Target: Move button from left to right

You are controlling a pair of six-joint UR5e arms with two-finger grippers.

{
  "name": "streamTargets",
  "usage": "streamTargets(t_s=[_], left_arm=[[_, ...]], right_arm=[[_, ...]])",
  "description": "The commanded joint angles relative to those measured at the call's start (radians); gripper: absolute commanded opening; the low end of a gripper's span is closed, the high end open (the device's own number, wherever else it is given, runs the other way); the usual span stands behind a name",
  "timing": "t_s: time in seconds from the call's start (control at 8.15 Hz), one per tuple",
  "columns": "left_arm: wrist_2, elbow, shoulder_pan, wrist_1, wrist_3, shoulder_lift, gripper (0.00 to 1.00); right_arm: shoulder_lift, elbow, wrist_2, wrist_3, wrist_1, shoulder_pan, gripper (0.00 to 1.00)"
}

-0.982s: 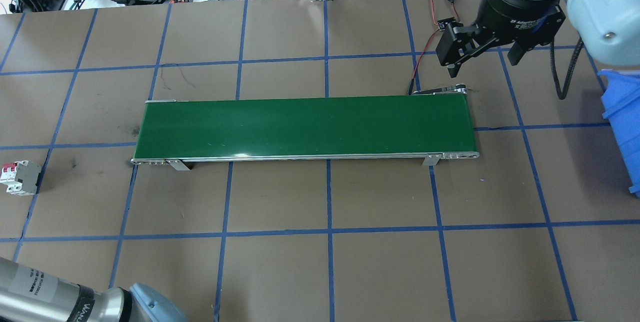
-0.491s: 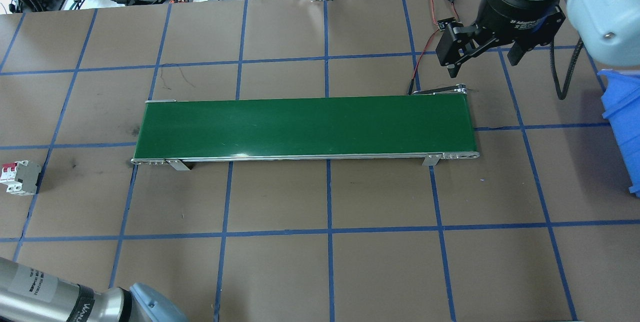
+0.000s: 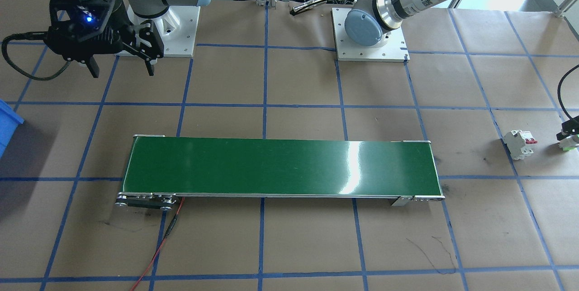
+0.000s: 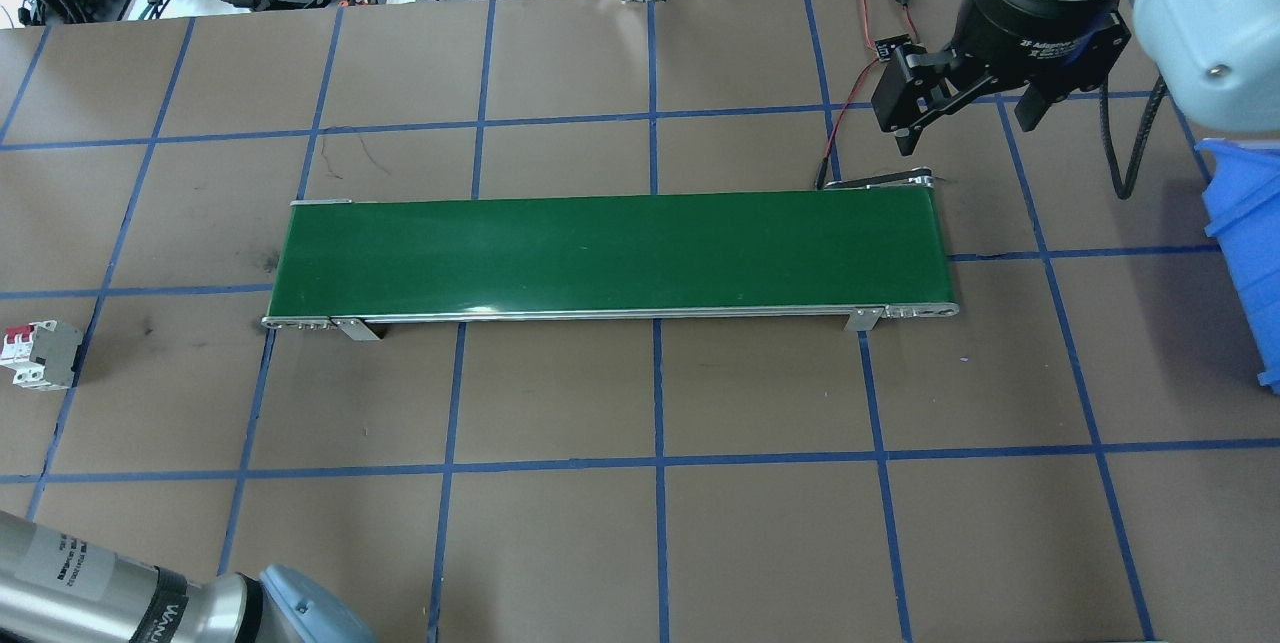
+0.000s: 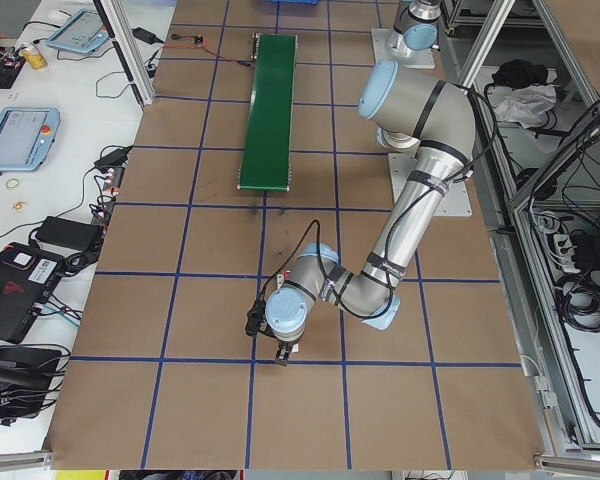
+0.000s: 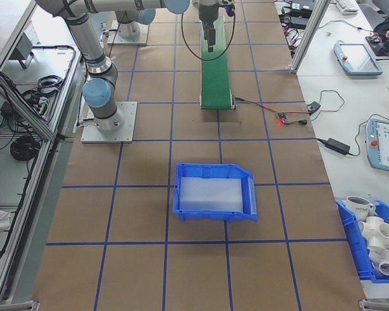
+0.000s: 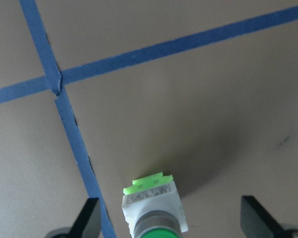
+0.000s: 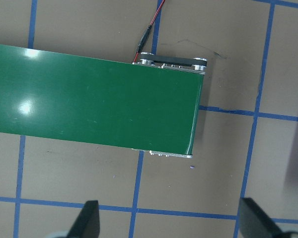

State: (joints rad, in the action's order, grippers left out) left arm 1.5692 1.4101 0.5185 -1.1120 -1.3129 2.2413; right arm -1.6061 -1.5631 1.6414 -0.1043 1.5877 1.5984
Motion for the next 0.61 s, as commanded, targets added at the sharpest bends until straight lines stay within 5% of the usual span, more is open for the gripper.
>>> streamTargets(t_s=[0.0, 0.49], left_arm=[[0.005, 0.001, 0.000, 0.001, 0.015, 0.003, 0.97], [0.003, 0.003, 0.000, 0.009, 0.014, 0.006, 0.48]], right_arm=[[0.000, 0.000, 0.000, 0.000, 0.000, 0.000, 1.00], [0.000, 0.000, 0.000, 0.000, 0.000, 0.000, 1.00]])
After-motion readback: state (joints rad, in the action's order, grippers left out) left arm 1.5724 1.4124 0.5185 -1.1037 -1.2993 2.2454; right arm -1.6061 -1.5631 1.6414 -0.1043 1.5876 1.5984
